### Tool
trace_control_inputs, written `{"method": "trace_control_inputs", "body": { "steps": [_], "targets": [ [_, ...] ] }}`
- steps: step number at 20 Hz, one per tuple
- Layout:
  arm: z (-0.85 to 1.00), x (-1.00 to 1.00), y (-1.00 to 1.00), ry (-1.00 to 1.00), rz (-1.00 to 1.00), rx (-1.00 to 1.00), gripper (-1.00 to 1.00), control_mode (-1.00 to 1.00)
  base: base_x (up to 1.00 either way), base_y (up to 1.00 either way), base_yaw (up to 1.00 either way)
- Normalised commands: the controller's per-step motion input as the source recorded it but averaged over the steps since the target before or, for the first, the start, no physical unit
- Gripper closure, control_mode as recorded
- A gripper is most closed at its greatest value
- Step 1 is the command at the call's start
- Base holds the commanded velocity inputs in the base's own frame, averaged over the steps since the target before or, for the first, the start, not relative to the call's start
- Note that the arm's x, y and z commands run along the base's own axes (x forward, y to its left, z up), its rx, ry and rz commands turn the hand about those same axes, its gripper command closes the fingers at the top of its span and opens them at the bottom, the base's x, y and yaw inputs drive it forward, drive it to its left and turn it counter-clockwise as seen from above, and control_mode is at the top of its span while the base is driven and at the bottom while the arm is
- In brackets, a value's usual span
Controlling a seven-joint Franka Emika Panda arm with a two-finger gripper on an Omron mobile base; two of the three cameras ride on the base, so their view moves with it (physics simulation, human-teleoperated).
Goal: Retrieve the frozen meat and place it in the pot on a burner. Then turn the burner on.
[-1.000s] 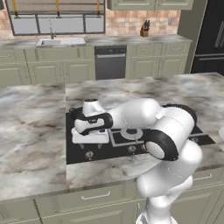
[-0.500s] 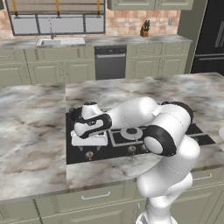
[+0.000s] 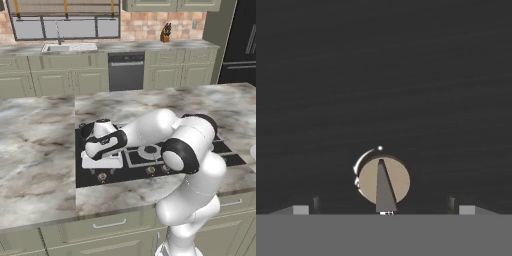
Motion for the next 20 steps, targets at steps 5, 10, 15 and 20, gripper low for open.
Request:
{"method": "trace_control_inputs", "body": {
  "steps": [5, 10, 15, 20],
  "targets": [
    [-0.05, 0.0, 0.0, 0.0, 0.0, 0.0, -1.0, -1.0, 0.0, 0.0, 0.0],
    [-0.12, 0.0, 0.0, 0.0, 0.0, 0.0, -1.0, -1.0, 0.0, 0.0, 0.0],
    [-0.1, 0.0, 0.0, 0.0, 0.0, 0.0, -1.0, -1.0, 0.0, 0.0, 0.0],
    [-0.09, 0.0, 0.0, 0.0, 0.0, 0.0, -1.0, -1.0, 0.0, 0.0, 0.0]
  ]
}}
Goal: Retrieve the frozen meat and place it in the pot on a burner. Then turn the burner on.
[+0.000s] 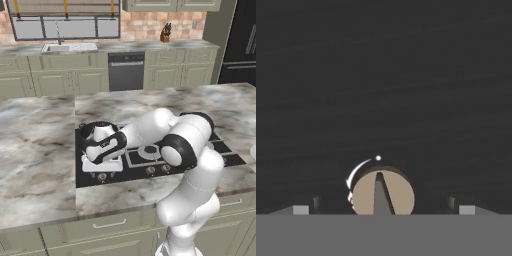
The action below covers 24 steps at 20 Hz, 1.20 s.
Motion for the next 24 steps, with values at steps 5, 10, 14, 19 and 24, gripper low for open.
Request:
{"method": "trace_control_inputs", "body": {
  "steps": [5, 10, 14, 19, 24],
  "targets": [
    [-0.12, 0.0, 0.0, 0.01, 0.0, 0.0, -1.0, -1.0, 0.0, 0.0, 0.0],
    [-0.07, 0.0, 0.0, 0.02, 0.0, 0.0, 1.0, -1.0, 0.0, 0.0, 0.0],
    [0.0, 0.0, 0.0, 0.02, 0.0, 0.0, 1.0, -1.0, 0.0, 0.0, 0.0],
    [-0.07, 0.0, 0.01, -0.03, 0.0, 0.0, 1.0, -1.0, 0.0, 0.0, 0.0],
    [-0.13, -0.01, 0.04, -0.03, 0.05, -0.01, 1.0, -1.0, 0.0, 0.0, 0.0]
  ]
}}
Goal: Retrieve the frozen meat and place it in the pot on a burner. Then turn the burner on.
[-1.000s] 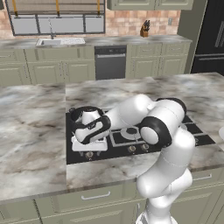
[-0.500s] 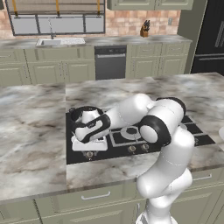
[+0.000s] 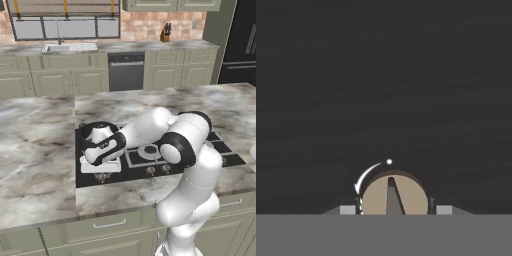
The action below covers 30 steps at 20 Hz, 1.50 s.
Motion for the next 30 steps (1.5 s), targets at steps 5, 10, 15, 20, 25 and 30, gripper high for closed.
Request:
{"method": "trace_control_inputs", "body": {
  "steps": [5, 10, 15, 20, 25, 30],
  "targets": [
    [0.0, -0.06, 0.0, 0.0, 0.0, 0.0, 1.0, -1.0, 0.0, 0.0, 0.0],
    [-0.16, 0.0, 0.0, -0.07, 0.15, 0.0, 1.0, -1.0, 0.0, 0.0, 0.0],
    [-0.18, 0.0, 0.0, -0.09, 0.27, -0.01, 1.0, -1.0, 0.0, 0.0, 0.0],
    [-0.15, 0.0, 0.0, -0.06, 0.27, 0.0, 1.0, -1.0, 0.0, 0.0, 0.0],
    [-0.14, 0.0, 0.0, -0.04, 0.29, 0.0, 1.0, -1.0, 0.0, 0.0, 0.0],
    [-0.17, 0.0, 0.0, -0.04, 0.3, 0.0, 1.0, -1.0, 0.0, 0.0, 0.0]
  ]
}}
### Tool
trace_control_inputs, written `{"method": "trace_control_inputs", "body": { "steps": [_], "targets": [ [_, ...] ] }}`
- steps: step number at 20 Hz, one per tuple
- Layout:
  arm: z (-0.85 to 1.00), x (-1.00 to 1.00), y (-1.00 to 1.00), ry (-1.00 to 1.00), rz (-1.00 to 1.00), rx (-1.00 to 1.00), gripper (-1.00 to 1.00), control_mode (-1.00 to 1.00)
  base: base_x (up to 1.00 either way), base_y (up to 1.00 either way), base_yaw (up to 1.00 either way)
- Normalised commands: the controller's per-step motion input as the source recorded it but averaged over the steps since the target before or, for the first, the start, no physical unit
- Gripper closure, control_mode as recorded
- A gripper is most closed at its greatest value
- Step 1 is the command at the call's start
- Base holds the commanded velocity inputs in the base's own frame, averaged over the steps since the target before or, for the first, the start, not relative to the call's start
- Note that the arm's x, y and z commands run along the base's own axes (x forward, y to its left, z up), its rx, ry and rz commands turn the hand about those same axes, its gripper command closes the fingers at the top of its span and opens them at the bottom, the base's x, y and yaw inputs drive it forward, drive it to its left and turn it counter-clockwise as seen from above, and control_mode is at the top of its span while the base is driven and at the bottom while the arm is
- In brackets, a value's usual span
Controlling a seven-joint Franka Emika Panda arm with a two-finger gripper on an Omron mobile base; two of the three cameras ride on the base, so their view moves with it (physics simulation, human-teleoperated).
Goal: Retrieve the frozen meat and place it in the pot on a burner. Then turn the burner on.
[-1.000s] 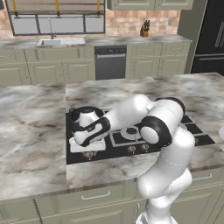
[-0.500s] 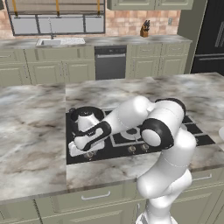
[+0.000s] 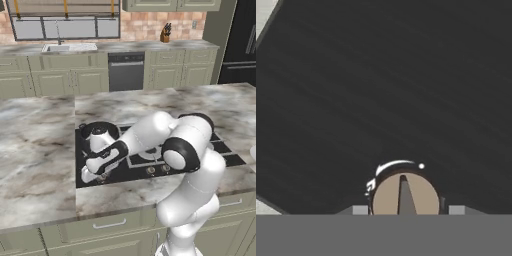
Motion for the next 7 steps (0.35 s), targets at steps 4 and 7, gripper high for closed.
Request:
{"method": "trace_control_inputs", "body": {
  "steps": [4, 7],
  "targets": [
    [-0.22, 0.0, 0.0, -0.12, 0.27, 0.0, 1.0, -1.0, 0.0, 0.0, 0.0],
    [-0.23, 0.0, 0.0, -0.09, 0.25, 0.0, 1.0, -1.0, 0.0, 0.0, 0.0]
  ]
}}
